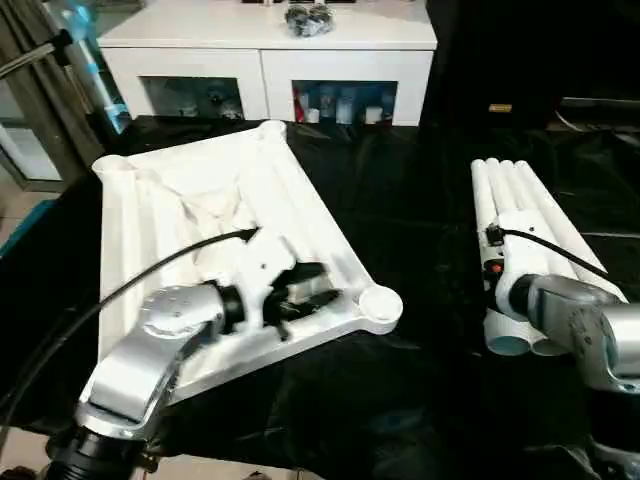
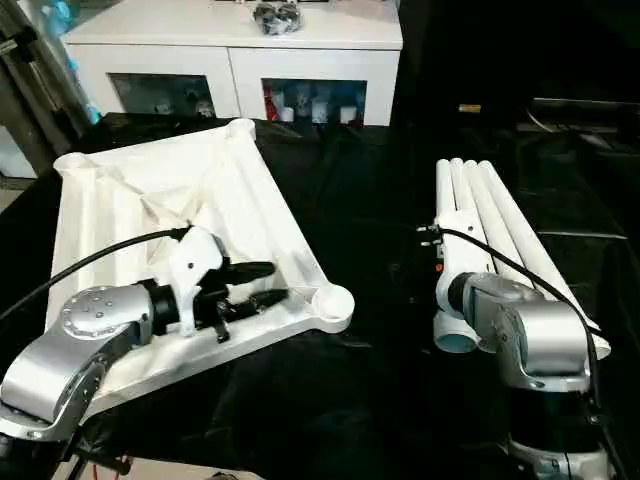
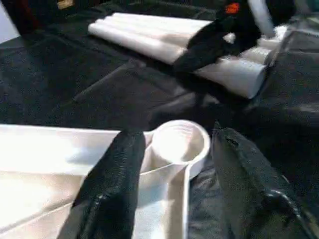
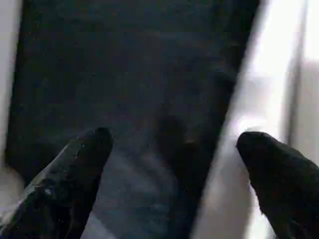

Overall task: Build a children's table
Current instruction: Move table base, then pick table leg

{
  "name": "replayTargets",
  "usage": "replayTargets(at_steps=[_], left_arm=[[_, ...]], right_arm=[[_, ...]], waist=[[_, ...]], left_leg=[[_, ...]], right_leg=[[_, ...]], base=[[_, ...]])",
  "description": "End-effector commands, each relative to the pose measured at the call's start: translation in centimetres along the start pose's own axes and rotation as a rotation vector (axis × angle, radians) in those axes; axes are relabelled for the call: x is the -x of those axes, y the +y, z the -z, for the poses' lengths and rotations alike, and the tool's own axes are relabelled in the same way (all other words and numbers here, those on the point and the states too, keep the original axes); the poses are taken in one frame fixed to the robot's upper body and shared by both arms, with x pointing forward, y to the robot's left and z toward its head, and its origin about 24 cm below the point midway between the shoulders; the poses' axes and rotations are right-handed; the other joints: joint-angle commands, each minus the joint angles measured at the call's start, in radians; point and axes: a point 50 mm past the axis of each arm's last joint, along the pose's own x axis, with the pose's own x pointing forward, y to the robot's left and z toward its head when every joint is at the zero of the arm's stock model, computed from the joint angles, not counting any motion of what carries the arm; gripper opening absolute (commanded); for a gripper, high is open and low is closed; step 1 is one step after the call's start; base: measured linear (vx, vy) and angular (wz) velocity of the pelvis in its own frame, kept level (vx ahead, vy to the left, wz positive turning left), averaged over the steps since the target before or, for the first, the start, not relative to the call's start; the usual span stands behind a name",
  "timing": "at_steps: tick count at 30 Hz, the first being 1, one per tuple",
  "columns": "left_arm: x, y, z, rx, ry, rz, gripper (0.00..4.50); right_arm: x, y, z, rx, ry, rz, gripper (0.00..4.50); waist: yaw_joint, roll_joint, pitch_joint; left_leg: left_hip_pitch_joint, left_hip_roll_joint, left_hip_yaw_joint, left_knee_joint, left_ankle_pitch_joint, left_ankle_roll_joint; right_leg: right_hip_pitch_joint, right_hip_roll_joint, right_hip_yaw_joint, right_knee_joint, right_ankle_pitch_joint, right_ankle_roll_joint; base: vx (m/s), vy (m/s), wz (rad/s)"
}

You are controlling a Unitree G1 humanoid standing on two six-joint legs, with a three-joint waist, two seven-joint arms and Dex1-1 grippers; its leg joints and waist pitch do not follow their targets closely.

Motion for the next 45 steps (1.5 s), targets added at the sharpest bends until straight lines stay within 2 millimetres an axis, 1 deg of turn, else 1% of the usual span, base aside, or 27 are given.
replayTargets(at_steps=[1,4,5,7,8,9,10,11,13,17,18,22,23,27,28,29,31,32,34,35,38,39,40,42,43,44,45], left_arm=[[0.0,-0.5,-0.2,0.001,0.003,0.03,2.71],[0.0,-0.6,-0.2,0.003,0.006,0.046,2.84],[0.1,-0.7,-0.2,0.002,0.006,0.055,3.07],[0.1,-0.9,-0.2,0.007,0.009,0.07,3.18],[0.1,-0.9,-0.2,0.007,0.01,0.071,3.24],[0.1,-0.9,-0.2,0.007,0.017,0.079,3.24],[0.1,-1.0,-0.2,0.004,0.022,0.085,3.5],[0.1,-1.0,-0.2,0.004,0.022,0.085,3.59],[0.1,-1.1,-0.2,0.002,0.029,0.093,3.76],[0.2,-1.5,-0.1,0.001,0.048,0.116,4.12],[0.2,-1.6,0.0,0.002,0.052,0.123,4.21],[0.3,-1.8,0.0,0.001,0.054,0.13,4.21],[0.4,-1.8,0.0,-0.001,0.054,0.133,4.21],[0.4,-1.9,-0.1,-0.008,0.054,0.136,4.21],[0.4,-1.9,-0.1,-0.01,0.054,0.137,4.3],[0.4,-2.0,-0.1,-0.009,0.055,0.141,4.3],[0.4,-2.1,-0.1,-0.006,0.058,0.15,4.3],[0.4,-2.1,-0.1,-0.006,0.058,0.15,4.3],[0.3,-2.2,-0.1,-0.008,0.064,0.162,4.3],[0.3,-2.2,0.0,-0.008,0.066,0.165,4.3],[0.3,-2.2,0.0,-0.01,0.071,0.174,4.3],[0.3,-2.1,-0.1,-0.013,0.072,0.178,4.3],[0.3,-2.1,-0.1,-0.014,0.072,0.179,4.3],[0.2,-2.0,-0.1,-0.021,0.076,0.182,4.3],[0.2,-1.9,-0.1,-0.027,0.079,0.181,4.3],[0.2,-1.9,-0.2,-0.03,0.08,0.182,4.3],[0.3,-1.8,-0.2,-0.034,0.078,0.18,4.3]], right_arm=[[0.1,-0.5,-0.5,-0.017,-0.006,0.057,4.5],[0.3,-0.5,-0.9,-0.025,-0.019,0.068,4.5],[0.4,-0.6,-1.0,-0.027,-0.021,0.071,4.5],[0.6,-0.8,-1.0,-0.035,-0.001,0.09,4.5],[0.6,-0.9,-1.0,-0.035,0.001,0.09,4.5],[0.6,-1.0,-0.7,-0.038,0.023,0.097,4.5],[0.6,-1.0,-0.4,-0.039,0.047,0.095,4.5],[0.6,-1.0,-0.4,-0.039,0.047,0.095,4.5],[0.6,-1.0,0.6,-0.016,0.12,0.082,4.5],[0.6,-0.9,1.6,-0.023,0.186,0.076,4.5],[0.5,-0.9,1.9,-0.023,0.207,0.079,4.5],[0.5,-0.7,2.2,-0.031,0.234,0.062,4.5],[0.5,-0.7,2.3,-0.033,0.243,0.054,4.5],[0.5,-0.7,2.4,-0.035,0.26,0.049,4.5],[0.5,-0.7,2.3,-0.039,0.261,0.047,4.22],[0.4,-0.7,2.3,-0.043,0.264,0.046,4.22],[0.4,-0.8,2.2,-0.047,0.267,0.046,4.12],[0.4,-0.8,2.2,-0.047,0.267,0.046,4.12],[0.3,-0.9,2.2,-0.056,0.271,0.044,3.85],[0.3,-1.0,2.3,-0.058,0.275,0.042,3.76],[0.2,-1.1,2.5,-0.074,0.284,0.038,3.56],[0.1,-1.1,2.6,-0.079,0.29,0.035,3.41],[0.1,-1.1,2.6,-0.079,0.291,0.034,3.32],[0.0,-1.0,2.8,-0.079,0.299,0.032,3.11],[-0.1,-1.0,2.9,-0.083,0.301,0.031,3.11],[-0.1,-1.0,2.9,-0.086,0.303,0.03,2.89],[-0.2,-1.0,2.9,-0.094,0.301,0.032,2.89]], waist=[[0.0,-0.015,-0.054],[-0.002,-0.015,-0.054],[-0.002,-0.013,-0.054],[-0.002,-0.014,-0.055],[-0.001,-0.011,-0.055],[-0.002,-0.013,-0.056],[-0.001,-0.012,-0.056],[-0.001,-0.013,-0.056],[-0.002,-0.009,-0.055],[-0.001,-0.015,-0.054],[0.0,-0.013,-0.054],[0.0,-0.017,-0.054],[0.0,-0.02,-0.054],[0.0,-0.019,-0.053],[0.001,-0.021,-0.054],[0.001,-0.021,-0.054],[0.0,-0.025,-0.053],[0.001,-0.024,-0.054],[0.001,-0.023,-0.053],[0.002,-0.019,-0.054],[0.0,-0.02,-0.053],[0.001,-0.014,-0.054],[0.0,-0.018,-0.054],[0.001,-0.019,-0.054],[0.001,-0.023,-0.054],[0.003,-0.024,-0.054],[0.002,-0.022,-0.053]], left_leg=[[0.01,0.068,-0.025,-0.082,-0.068,0.006],[0.01,0.067,-0.026,-0.084,-0.074,-0.003],[0.01,0.067,-0.026,-0.084,-0.072,-0.004],[0.009,0.066,-0.026,-0.083,-0.062,-0.004],[0.01,0.067,-0.026,-0.083,-0.059,-0.004],[0.009,0.066,-0.026,-0.083,-0.051,-0.005],[0.009,0.065,-0.026,-0.082,-0.049,-0.005],[0.009,0.065,-0.026,-0.082,-0.051,-0.005],[0.01,0.065,-0.026,-0.083,-0.06,-0.009],[0.01,0.067,-0.026,-0.083,-0.06,-0.011],[0.01,0.067,-0.027,-0.083,-0.059,-0.011],[0.01,0.066,-0.026,-0.082,-0.054,-0.01],[0.008,0.066,-0.025,-0.083,-0.054,-0.009],[0.01,0.067,-0.025,-0.082,-0.048,-0.01],[0.009,0.067,-0.025,-0.083,-0.047,-0.01],[0.009,0.067,-0.025,-0.082,-0.043,-0.009],[0.009,0.067,-0.024,-0.082,-0.039,-0.006],[0.009,0.067,-0.025,-0.082,-0.037,-0.006],[0.009,0.068,-0.025,-0.082,-0.033,-0.006],[0.009,0.067,-0.025,-0.081,-0.033,-0.008],[0.009,0.067,-0.024,-0.081,-0.041,-0.011],[0.01,0.066,-0.025,-0.081,-0.037,-0.012],[0.009,0.066,-0.025,-0.081,-0.039,-0.012],[0.009,0.066,-0.024,-0.081,-0.039,-0.012],[0.009,0.066,-0.024,-0.081,-0.041,-0.011],[0.009,0.066,-0.025,-0.081,-0.038,-0.01],[0.009,0.067,-0.025,-0.082,-0.041,-0.01]], right_leg=[[0.043,-0.074,0.043,-0.073,-0.088,-0.246],[0.043,-0.071,0.043,-0.074,-0.101,-0.234],[0.042,-0.07,0.043,-0.074,-0.094,-0.231],[0.044,-0.071,0.043,-0.072,-0.077,-0.23],[0.044,-0.071,0.043,-0.071,-0.071,-0.231],[0.045,-0.07,0.043,-0.07,-0.057,-0.232],[0.045,-0.069,0.043,-0.069,-0.05,-0.234],[0.045,-0.069,0.042,-0.069,-0.05,-0.234],[0.045,-0.069,0.042,-0.07,-0.061,-0.236],[0.046,-0.071,0.043,-0.073,-0.077,-0.234],[0.046,-0.072,0.043,-0.072,-0.08,-0.234],[0.045,-0.072,0.044,-0.072,-0.08,-0.235],[0.046,-0.072,0.044,-0.072,-0.083,-0.234],[0.044,-0.072,0.044,-0.071,-0.086,-0.233],[0.045,-0.072,0.044,-0.071,-0.086,-0.232],[0.045,-0.072,0.044,-0.07,-0.083,-0.232],[0.045,-0.072,0.044,-0.071,-0.082,-0.235],[0.045,-0.073,0.045,-0.07,-0.08,-0.235],[0.045,-0.073,0.044,-0.069,-0.074,-0.237],[0.045,-0.073,0.044,-0.068,-0.073,-0.238],[0.045,-0.072,0.044,-0.07,-0.076,-0.237],[0.046,-0.073,0.044,-0.068,-0.071,-0.237],[0.045,-0.071,0.044,-0.07,-0.067,-0.238],[0.046,-0.071,0.044,-0.069,-0.065,-0.241],[0.047,-0.071,0.044,-0.069,-0.067,-0.241],[0.047,-0.073,0.044,-0.068,-0.072,-0.242],[0.046,-0.073,0.043,-0.069,-0.076,-0.242]], base=[[0.0,0.0,0.0],[0.0,0.0,0.0],[0.0,0.0,0.0],[0.0,0.0,0.0],[0.0,0.0,0.0],[0.0,0.0,0.0],[0.0,0.0,0.0],[0.0,0.0,0.0],[0.0,0.0,0.0],[0.0,0.0,0.0],[0.0,0.0,0.0],[0.0,0.0,0.0],[0.0,0.0,0.0],[0.0,0.0,0.0],[0.0,0.0,0.0],[0.0,0.0,0.0],[0.0,0.0,0.0],[0.0,0.0,0.0],[0.0,0.0,0.0],[0.0,0.0,0.0],[0.0,0.0,0.0],[0.0,0.0,0.0],[0.0,0.0,0.0],[0.0,0.0,0.0],[0.0,0.0,0.0],[0.0,0.0,0.0],[0.0,0.0,0.0]])
